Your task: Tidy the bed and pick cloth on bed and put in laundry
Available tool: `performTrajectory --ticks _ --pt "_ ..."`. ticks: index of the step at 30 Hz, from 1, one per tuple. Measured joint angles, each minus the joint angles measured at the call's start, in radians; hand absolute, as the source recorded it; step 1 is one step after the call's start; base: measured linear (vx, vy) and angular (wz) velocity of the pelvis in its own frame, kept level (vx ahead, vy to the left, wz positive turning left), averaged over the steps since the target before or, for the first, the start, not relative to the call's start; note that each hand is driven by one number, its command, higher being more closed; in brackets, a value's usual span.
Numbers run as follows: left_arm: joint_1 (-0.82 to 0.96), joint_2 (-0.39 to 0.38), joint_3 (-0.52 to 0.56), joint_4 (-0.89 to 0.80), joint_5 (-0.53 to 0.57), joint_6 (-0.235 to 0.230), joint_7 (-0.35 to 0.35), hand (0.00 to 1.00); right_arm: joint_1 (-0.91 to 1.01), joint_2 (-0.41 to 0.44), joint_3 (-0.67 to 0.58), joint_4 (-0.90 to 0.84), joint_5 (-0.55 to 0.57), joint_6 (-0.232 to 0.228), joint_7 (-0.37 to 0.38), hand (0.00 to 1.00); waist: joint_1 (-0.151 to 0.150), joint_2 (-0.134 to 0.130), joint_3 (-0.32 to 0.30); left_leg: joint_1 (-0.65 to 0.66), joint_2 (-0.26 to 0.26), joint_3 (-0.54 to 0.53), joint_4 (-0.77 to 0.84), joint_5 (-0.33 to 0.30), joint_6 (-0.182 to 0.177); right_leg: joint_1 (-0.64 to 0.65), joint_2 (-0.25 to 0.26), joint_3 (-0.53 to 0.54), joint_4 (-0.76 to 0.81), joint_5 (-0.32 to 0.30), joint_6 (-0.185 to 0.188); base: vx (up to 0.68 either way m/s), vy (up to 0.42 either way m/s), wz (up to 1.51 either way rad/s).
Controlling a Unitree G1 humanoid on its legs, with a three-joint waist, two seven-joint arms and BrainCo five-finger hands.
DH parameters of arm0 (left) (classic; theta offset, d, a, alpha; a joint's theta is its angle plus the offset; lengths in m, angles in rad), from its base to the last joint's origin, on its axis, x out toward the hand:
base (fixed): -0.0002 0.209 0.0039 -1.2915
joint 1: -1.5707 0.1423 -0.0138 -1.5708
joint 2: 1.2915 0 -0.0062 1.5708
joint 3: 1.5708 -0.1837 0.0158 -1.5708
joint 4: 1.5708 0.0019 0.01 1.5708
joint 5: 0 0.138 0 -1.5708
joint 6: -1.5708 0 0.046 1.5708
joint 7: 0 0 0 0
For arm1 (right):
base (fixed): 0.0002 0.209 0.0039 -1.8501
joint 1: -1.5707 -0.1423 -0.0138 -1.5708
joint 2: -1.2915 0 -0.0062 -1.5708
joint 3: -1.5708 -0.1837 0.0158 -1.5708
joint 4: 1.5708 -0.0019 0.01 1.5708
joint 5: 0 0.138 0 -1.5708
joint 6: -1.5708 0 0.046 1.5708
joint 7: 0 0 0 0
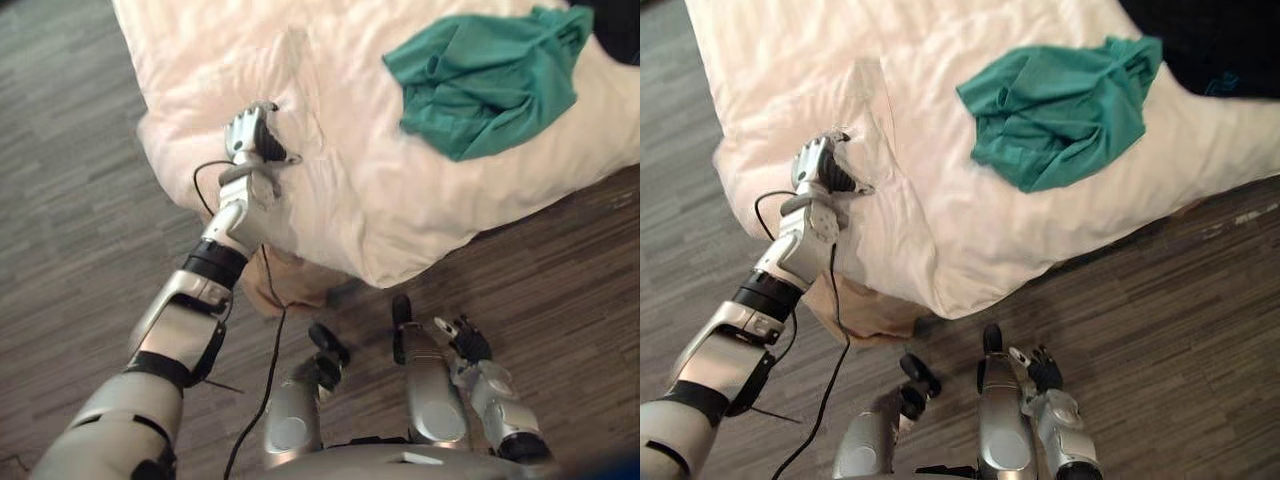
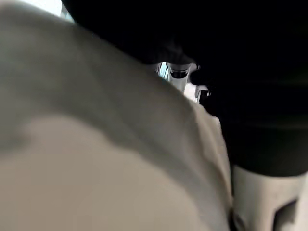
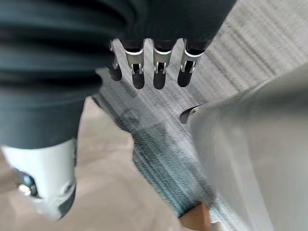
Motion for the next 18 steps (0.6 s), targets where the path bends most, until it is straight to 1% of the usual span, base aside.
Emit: performTrajectory --ticks 2,3,6,8,11,12,13,15,18 --pt "-0.038 0.0 0.001 0.001 0.011 0.031 -0.017 1.0 -0.002 0.005 0.014 -0.014 0.005 -0.019 -0.007 0.0 -0.001 0.0 0.011 -0.027 0.025 -0.009 0.059 -0.033 0.007 -0.005 0.008 0.0 0.0 0.003 0.003 -0.06 0.042 -0.05" --pt "-0.041 0.0 0.001 0.004 0.011 0.034 -0.02 1.0 -0.002 0.007 0.015 -0.013 0.005 -0.025 -0.007 0.0 -0.001 0.0 0.011 -0.032 0.028 -0.01 0.068 -0.04 0.011 -0.007 0.008 0.0 0.0 0.003 0.004 -0.04 0.043 -0.07" --pt "-0.051 -0.001 0.001 0.031 0.011 0.03 -0.03 1.0 -0.003 0.007 0.03 -0.013 0.005 -0.058 -0.005 0.0 -0.005 0.0 0.011 -0.056 0.04 -0.03 0.107 -0.07 0.019 -0.013 0.011 0.0 0.002 0.008 0.011 -0.05 0.038 -0.02" --pt "-0.048 -0.005 0.001 0.033 0.003 0.015 -0.03 1.0 -0.003 0.007 0.036 -0.013 0.005 -0.071 -0.004 0.0 -0.002 0.001 0.012 -0.059 0.04 -0.034 0.118 -0.078 0.024 -0.012 0.008 0.001 0.005 0.01 0.014 -0.05 0.031 0.03" --pt "-0.027 -0.007 0.002 0.057 -0.014 -0.059 -0.022 1.0 -0.012 0.006 0.054 -0.013 0.005 -0.073 -0.001 0.0 0.008 0.0 0.012 -0.057 0.037 -0.039 0.131 -0.082 0.029 -0.012 0.001 0.0 0.022 0.008 0.014 -0.04 0.004 0.03" --pt "-0.015 -0.007 0.003 0.059 -0.031 -0.087 -0.009 1.0 -0.012 0.007 0.057 -0.013 0.005 -0.072 -0.001 0.0 0.011 0.0 0.012 -0.056 0.035 -0.042 0.132 -0.082 0.03 -0.012 -0.002 -0.003 0.031 0.004 0.011 -0.03 -0.021 0.12" --pt "0.007 -0.007 0.007 0.057 -0.044 -0.124 -0.002 1.0 -0.011 0.007 0.059 -0.013 0.005 -0.066 -0.001 0.0 0.013 0.0 0.012 -0.052 0.03 -0.051 0.133 -0.08 0.032 -0.009 -0.009 -0.009 0.046 -0.005 0.011 -0.02 -0.032 0.2" --pt "0.064 -0.007 0.012 0.035 -0.068 -0.183 0.011 1.0 -0.01 0.005 0.059 -0.008 0.005 -0.048 -0.004 0.0 0.017 0.0 0.012 -0.036 0.024 -0.064 0.133 -0.078 0.035 0.008 -0.02 -0.022 0.067 -0.022 0.012 -0.02 -0.044 0.23" --pt "0.15 -0.003 0.018 -0.014 -0.087 -0.235 0.013 1.0 -0.009 0.004 0.06 0.006 0.004 -0.03 -0.006 0.0 0.024 0.001 0.012 -0.008 0.017 -0.086 0.131 -0.079 0.034 0.043 -0.03 -0.041 0.079 -0.039 0.011 -0.02 -0.038 0.19"
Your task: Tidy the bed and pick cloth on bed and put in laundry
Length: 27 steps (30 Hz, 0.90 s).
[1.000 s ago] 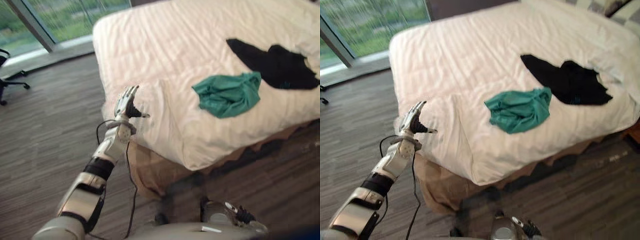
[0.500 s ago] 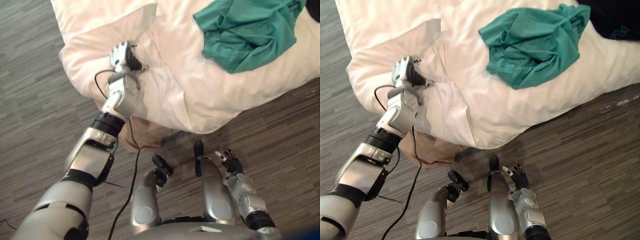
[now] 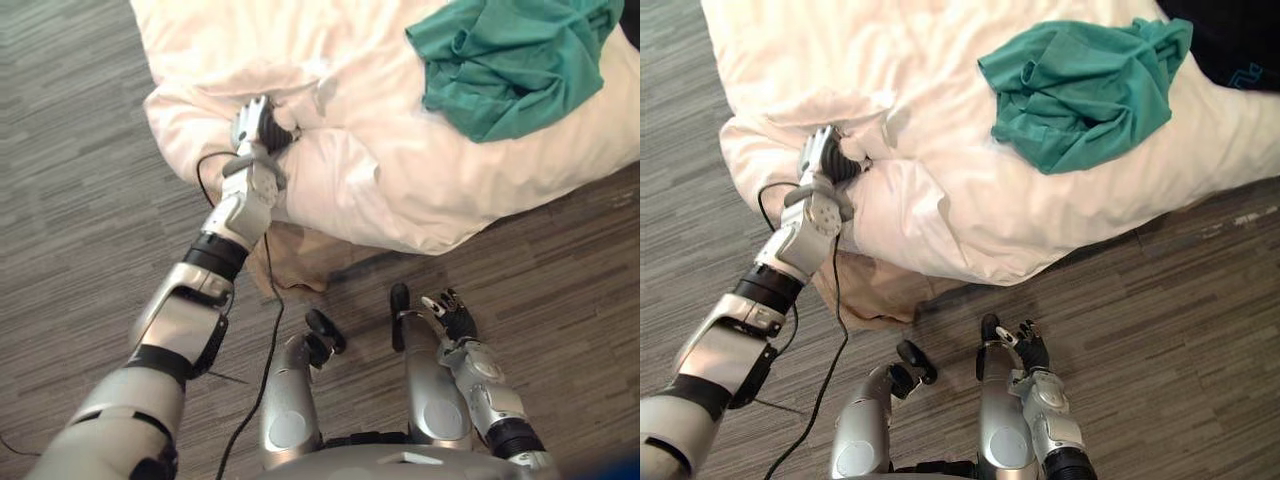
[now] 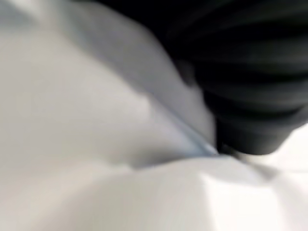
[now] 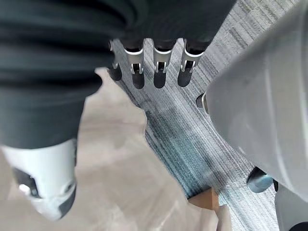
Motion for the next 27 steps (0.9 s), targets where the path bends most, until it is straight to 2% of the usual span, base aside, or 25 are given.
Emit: performTrajectory --ticks 1,5,9,11,12,14,20,24,27 --pt "0.039 0.005 0.004 -0.025 -0.021 -0.025 0.001 1.0 0.002 0.0 0.005 0.004 0.0 0.009 0.0 0.0 0.003 0.0 0.0 0.004 0.0 -0.013 -0.001 0.0 0.0 0.014 -0.002 -0.013 0.0 -0.005 0.0 -0.03 -0.042 0.28" --pt "0.19 0.019 0.039 -0.138 -0.078 -0.108 0.005 1.0 0.027 -0.001 0.014 0.012 0.0 0.034 -0.003 0.0 0.047 -0.001 -0.001 0.004 -0.001 -0.053 -0.004 0.006 -0.005 0.042 -0.006 -0.052 -0.003 -0.015 -0.003 -0.01 -0.052 0.24" --pt "0.335 0.018 0.086 -0.213 -0.107 -0.163 0.037 1.0 0.037 0.001 0.016 0.03 0.001 0.045 -0.006 0.0 0.065 -0.016 -0.009 0.022 -0.01 -0.087 -0.03 0.024 -0.009 0.087 -0.013 -0.095 -0.021 -0.023 -0.006 0.04 -0.038 0.33" --pt "0.438 0.012 0.117 -0.238 -0.107 -0.192 0.04 1.0 0.061 0.004 0.016 0.033 0.001 0.047 -0.003 0.0 0.083 -0.023 -0.04 0.027 -0.013 -0.104 -0.048 0.032 -0.012 0.112 -0.012 -0.119 -0.049 -0.023 -0.006 0.07 -0.034 0.24" --pt "0.462 0.012 0.121 -0.239 -0.107 -0.199 0.041 0.0 0.066 0.006 0.015 0.039 0.001 0.047 0.0 0.0 0.083 -0.025 -0.044 0.033 -0.016 -0.112 -0.055 0.035 -0.013 0.125 -0.011 -0.127 -0.056 -0.023 -0.006 0.09 -0.026 0.28" --pt "0.567 -0.006 0.148 -0.24 -0.107 -0.221 0.048 0.0 0.075 0.013 0.007 0.084 0.001 0.055 0.011 0.0 0.094 -0.039 -0.071 0.075 -0.026 -0.121 -0.09 0.042 -0.021 0.175 -0.008 -0.139 -0.09 -0.022 -0.006 0.08 -0.019 0.15" --pt "0.748 -0.082 0.19 -0.239 -0.107 -0.256 0.116 0.0 0.087 0.005 -0.033 0.198 0.001 0.056 0.035 0.0 0.104 -0.038 -0.134 0.129 -0.059 -0.172 -0.156 0.069 -0.03 0.271 0.003 -0.187 -0.177 -0.015 0.004 0.09 -0.023 0.24" --pt "0.87 -0.144 0.202 -0.193 -0.125 -0.254 0.155 0.0 0.089 -0.012 -0.055 0.284 0.001 0.059 0.062 0.0 0.108 -0.028 -0.165 0.173 -0.076 -0.204 -0.215 0.092 -0.034 0.338 0.011 -0.218 -0.24 -0.001 0.004 0.06 -0.031 0.17" --pt "0.911 -0.17 0.209 -0.12 -0.144 -0.235 0.156 0.0 0.094 -0.015 -0.072 0.317 0.002 0.059 0.071 0.0 0.108 -0.022 -0.177 0.199 -0.084 -0.217 -0.247 0.105 -0.036 0.37 0.017 -0.227 -0.275 0.011 0.004 0.03 -0.023 0.09"
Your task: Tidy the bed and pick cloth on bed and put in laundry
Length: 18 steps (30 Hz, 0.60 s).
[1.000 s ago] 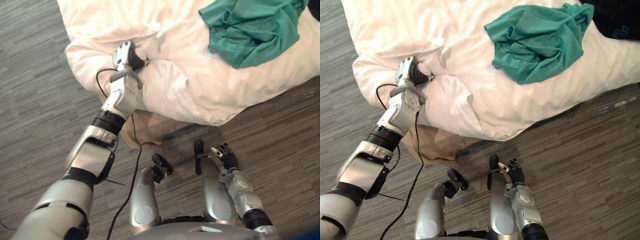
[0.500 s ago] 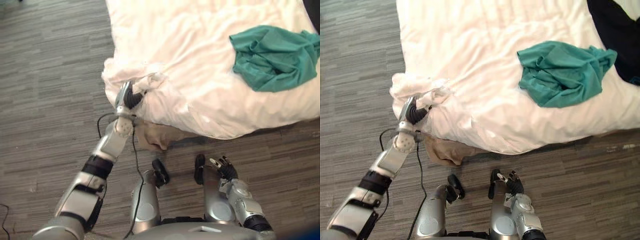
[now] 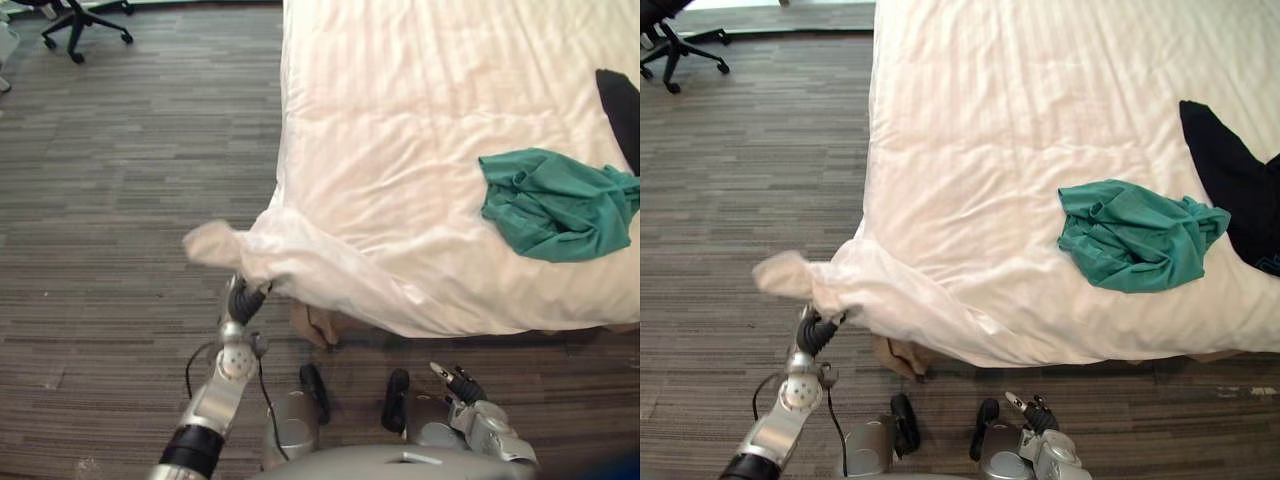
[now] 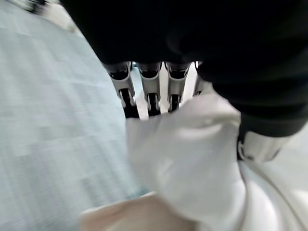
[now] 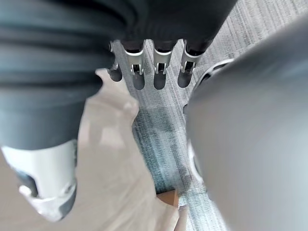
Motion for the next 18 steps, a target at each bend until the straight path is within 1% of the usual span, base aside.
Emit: performTrajectory --ticks 1,3,5,6,7,9,10,12,14,15,16,18 --pt "0.02 -0.012 0.019 0.041 0.0 0.007 0.0 0.0 0.001 0.0 -0.005 0.014 0.008 0.0 0.009 0.0 0.001 0.0 -0.012 0.007 0.0 0.0 -0.008 0.003 -0.001 0.011 0.005 0.0 -0.017 0.007 0.0 0.02 -0.029 -0.03" --pt "0.047 -0.014 0.031 0.104 -0.001 0.024 0.0 0.0 0.003 0.001 -0.014 0.029 0.018 -0.001 0.026 0.0 0.002 -0.003 -0.017 0.036 -0.003 0.0 -0.034 0.012 -0.005 0.038 0.009 -0.001 -0.037 0.012 0.001 0.01 -0.029 -0.03" --pt "0.09 -0.022 0.049 0.182 -0.008 0.028 -0.002 0.0 0.017 0.003 -0.021 0.04 0.02 -0.003 0.039 0.0 0.003 -0.005 -0.044 0.064 -0.009 0.003 -0.068 0.024 -0.009 0.062 0.013 -0.001 -0.063 0.02 0.002 0.01 -0.01 -0.02" --pt "0.098 -0.03 0.062 0.205 -0.012 0.028 -0.005 0.0 0.021 0.003 -0.021 0.042 0.021 -0.004 0.043 0.0 0.004 -0.006 -0.049 0.072 -0.011 0.003 -0.076 0.027 -0.01 0.068 0.014 -0.001 -0.068 0.021 0.002 0.01 -0.014 -0.04" --pt "0.115 -0.048 0.08 0.253 -0.029 0.031 -0.011 0.0 0.031 0.004 -0.022 0.046 0.026 -0.004 0.052 0.0 0.004 -0.006 -0.068 0.082 -0.015 0.007 -0.095 0.034 -0.011 0.069 0.014 0.0 -0.076 0.023 0.004 0.0 -0.007 -0.06" --pt "0.135 -0.075 0.103 0.33 -0.061 0.034 -0.03 0.0 0.044 0.007 -0.028 0.046 0.027 -0.005 0.056 0.0 0.01 -0.008 -0.083 0.11 -0.021 0.016 -0.125 0.043 -0.013 0.082 0.014 0.004 -0.086 0.024 0.005 0.01 -0.005 -0.1" --pt "0.145 -0.091 0.115 0.38 -0.086 0.038 -0.055 0.0 0.051 0.01 -0.037 0.047 0.03 -0.005 0.058 0.0 0.015 -0.009 -0.085 0.133 -0.025 0.021 -0.144 0.048 -0.015 0.097 0.015 0.006 -0.093 0.024 0.006 0.03 -0.002 -0.1" --pt "0.156 -0.122 0.14 0.462 -0.09 0.031 -0.102 0.0 0.064 0.02 -0.055 0.047 0.042 -0.007 0.058 0.0 0.02 -0.013 -0.098 0.157 -0.03 0.027 -0.172 0.057 -0.018 0.108 0.015 0.009 -0.1 0.024 0.006 0.02 0.003 -0.07" --pt "0.162 -0.139 0.18 0.528 -0.11 -0.009 -0.158 0.0 0.076 0.036 -0.065 0.053 0.123 -0.012 0.043 0.0 0.03 -0.019 -0.11 0.189 -0.031 0.046 -0.211 0.07 -0.023 0.12 0.016 0.02 -0.109 0.025 0.009 0.03 0.005 -0.16" --pt "0.165 -0.147 0.183 0.539 -0.12 -0.018 -0.168 0.0 0.078 0.038 -0.067 0.055 0.154 -0.014 0.041 0.0 0.03 -0.019 -0.111 0.201 -0.031 0.052 -0.221 0.073 -0.025 0.124 0.017 0.028 -0.11 0.025 0.009 0.04 -0.002 -0.27" --pt "0.164 -0.15 0.194 0.558 -0.132 -0.03 -0.183 0.0 0.09 0.044 -0.075 0.057 0.234 -0.014 0.037 0.0 0.026 -0.017 -0.114 0.222 -0.032 0.062 -0.239 0.077 -0.028 0.133 0.018 0.034 -0.111 0.025 0.009 0.02 -0.004 -0.23" --pt "0.164 -0.155 0.209 0.565 -0.14 -0.043 -0.206 0.0 0.111 0.052 -0.098 0.057 0.333 -0.016 0.026 0.0 0.026 -0.015 -0.123 0.24 -0.032 0.084 -0.252 0.077 -0.029 0.134 0.02 0.048 -0.111 0.025 0.009 0.03 0.003 -0.29"
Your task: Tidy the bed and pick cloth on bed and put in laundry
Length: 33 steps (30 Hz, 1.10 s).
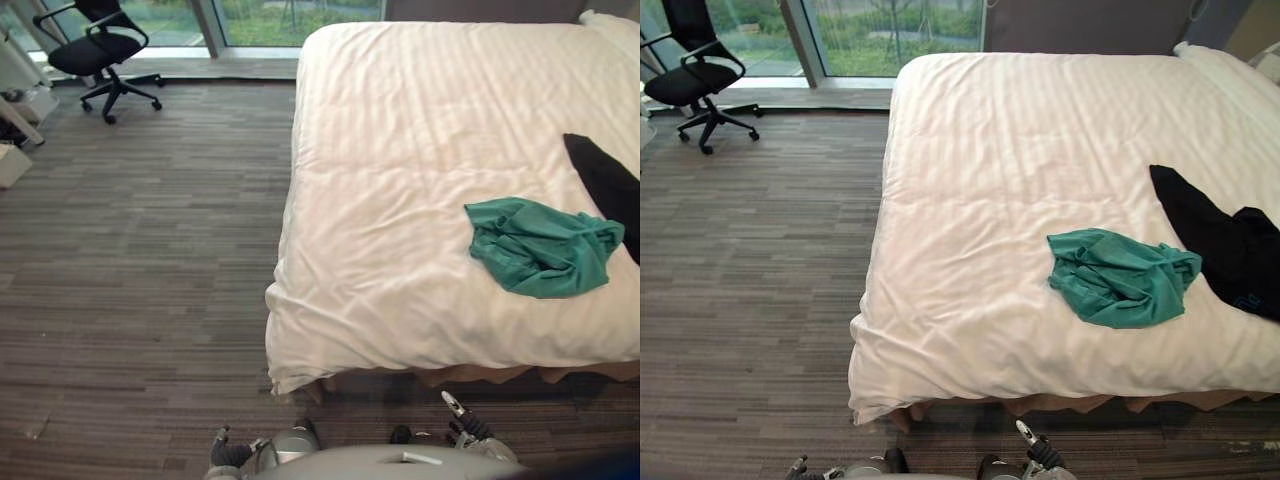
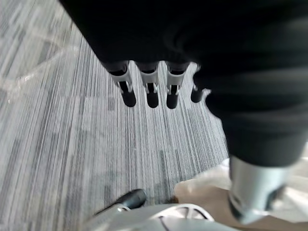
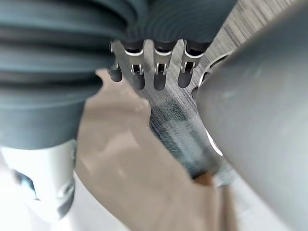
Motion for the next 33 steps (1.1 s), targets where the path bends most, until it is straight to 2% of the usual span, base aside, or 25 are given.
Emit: performTrajectory --ticks 2,3,6,11,16,18,20,23,24,26,27,28,29,30,32,33 --pt "-0.001 -0.006 0.017 0.002 -0.007 -0.005 -0.018 0.0 0.024 0.01 -0.021 0.0 0.073 -0.019 -0.011 0.0 -0.003 0.003 -0.01 0.012 -0.001 0.021 -0.012 0.001 -0.001 -0.002 0.002 0.011 0.0 0.0 0.001 0.03 0.009 -0.29" --pt "-0.01 -0.005 0.019 0.021 -0.01 -0.014 -0.027 0.0 0.039 0.016 -0.041 0.0 0.136 -0.052 -0.028 0.0 -0.009 0.004 -0.012 0.021 -0.003 0.03 -0.019 0.0 -0.001 -0.001 0.002 0.016 0.0 0.0 0.001 0.02 0.006 -0.18" --pt "-0.019 -0.007 0.028 0.039 -0.02 -0.023 -0.036 0.0 0.05 0.037 -0.066 -0.001 0.187 -0.103 -0.047 0.0 -0.011 0.004 -0.013 0.036 -0.003 0.058 -0.027 0.0 -0.002 -0.002 0.004 0.038 0.0 0.002 0.003 -0.01 0.012 -0.24" --pt "-0.025 -0.007 0.028 0.04 -0.02 -0.027 -0.037 0.0 0.06 0.081 -0.121 -0.019 0.234 -0.229 -0.088 0.0 -0.019 0.004 -0.014 0.058 -0.003 0.105 -0.027 -0.007 -0.009 -0.003 0.006 0.07 0.004 0.005 0.008 -0.04 0.004 -0.21" --pt "-0.038 -0.006 0.028 0.039 -0.043 -0.027 -0.042 0.0 0.066 0.092 -0.16 -0.14 0.231 -0.341 -0.136 0.0 -0.022 0.002 -0.014 0.074 -0.003 0.129 -0.024 -0.014 -0.008 -0.002 0.006 0.094 0.011 0.007 0.012 -0.05 0.0 -0.15" --pt "-0.041 -0.003 0.028 0.036 -0.061 -0.027 -0.048 0.0 0.06 0.086 -0.191 -0.207 0.193 -0.379 -0.16 0.0 -0.023 -0.002 -0.014 0.075 -0.004 0.129 -0.021 -0.015 -0.006 -0.002 0.004 0.094 0.013 0.007 0.012 -0.05 0.004 -0.04" --pt "-0.04 0.003 0.027 0.027 -0.069 -0.026 -0.065 0.0 0.05 0.07 -0.216 -0.291 0.109 -0.41 -0.186 0.0 -0.022 -0.011 -0.016 0.075 -0.004 0.129 -0.015 -0.019 -0.005 -0.002 0.002 0.094 0.017 0.007 0.012 -0.04 0.003 0.0" --pt "-0.036 0.01 0.026 0.018 -0.07 -0.026 -0.075 0.0 0.033 0.051 -0.237 -0.38 0.012 -0.422 -0.197 0.0 -0.021 -0.021 -0.017 0.073 -0.005 0.128 -0.009 -0.022 -0.003 -0.003 -0.001 0.094 0.02 0.007 0.013 -0.01 0.001 0.0" --pt "-0.035 0.025 0.021 0.008 -0.07 -0.026 -0.083 0.0 0.005 0.021 -0.27 -0.421 -0.011 -0.42 -0.18 0.0 -0.021 -0.026 -0.016 0.073 -0.006 0.127 -0.007 -0.024 -0.001 -0.002 -0.003 0.094 0.021 0.008 0.015 -0.04 0.019 0.02" --pt "-0.029 0.026 0.006 -0.021 -0.074 -0.023 -0.098 0.0 -0.05 -0.046 -0.363 -0.496 -0.014 -0.391 -0.11 0.0 -0.017 -0.026 -0.016 0.073 -0.012 0.121 -0.005 -0.026 0.002 0.0 -0.009 0.093 0.021 0.01 0.019 -0.04 0.026 0.04" --pt "-0.03 0.031 0.006 -0.032 -0.077 -0.019 -0.122 0.0 -0.079 -0.115 -0.384 -0.572 -0.028 -0.351 -0.073 0.0 -0.011 -0.029 -0.017 0.071 -0.016 0.118 -0.005 -0.027 0.004 0.001 -0.012 0.092 0.021 0.012 0.021 -0.03 0.025 0.05" --pt "-0.029 0.03 0.006 -0.037 -0.077 -0.019 -0.127 0.0 -0.081 -0.14 -0.381 -0.612 -0.054 -0.365 -0.079 0.0 -0.011 -0.031 -0.018 0.067 -0.016 0.114 -0.002 -0.03 0.005 0.0 -0.013 0.091 0.019 0.012 0.022 -0.04 0.033 0.11" --pt "-0.026 0.03 0.004 -0.043 -0.076 -0.027 -0.129 0.0 -0.074 -0.161 -0.364 -0.685 -0.258 -0.541 -0.13 0.0 -0.011 -0.031 -0.019 0.047 -0.013 0.101 0.015 -0.044 0.006 -0.002 -0.015 0.084 0.016 0.013 0.023 -0.02 0.016 0.15" --pt "-0.013 0.032 0.005 -0.048 -0.077 -0.045 -0.127 0.0 -0.072 -0.167 -0.361 -0.799 -0.321 -0.627 -0.118 0.0 -0.021 -0.033 -0.02 0.035 -0.011 0.096 0.032 -0.052 0.007 -0.004 -0.018 0.079 0.013 0.013 0.024 0.0 0.013 0.15" --pt "0.007 0.038 0.005 -0.048 -0.076 -0.07 -0.125 0.0 -0.072 -0.199 -0.357 -0.925 -0.382 -0.72 -0.074 0.0 -0.029 -0.037 -0.019 0.034 -0.016 0.083 0.038 -0.052 0.009 -0.003 -0.021 0.075 0.012 0.013 0.025 0.04 0.018 0.11" --pt "0.011 0.041 0.004 -0.048 -0.076 -0.078 -0.125 0.0 -0.073 -0.206 -0.357 -0.937 -0.397 -0.732 -0.064 0.0 -0.03 -0.04 -0.019 0.034 -0.018 0.079 0.037 -0.053 0.009 -0.002 -0.022 0.073 0.011 0.013 0.025 0.06 0.032 0.14"
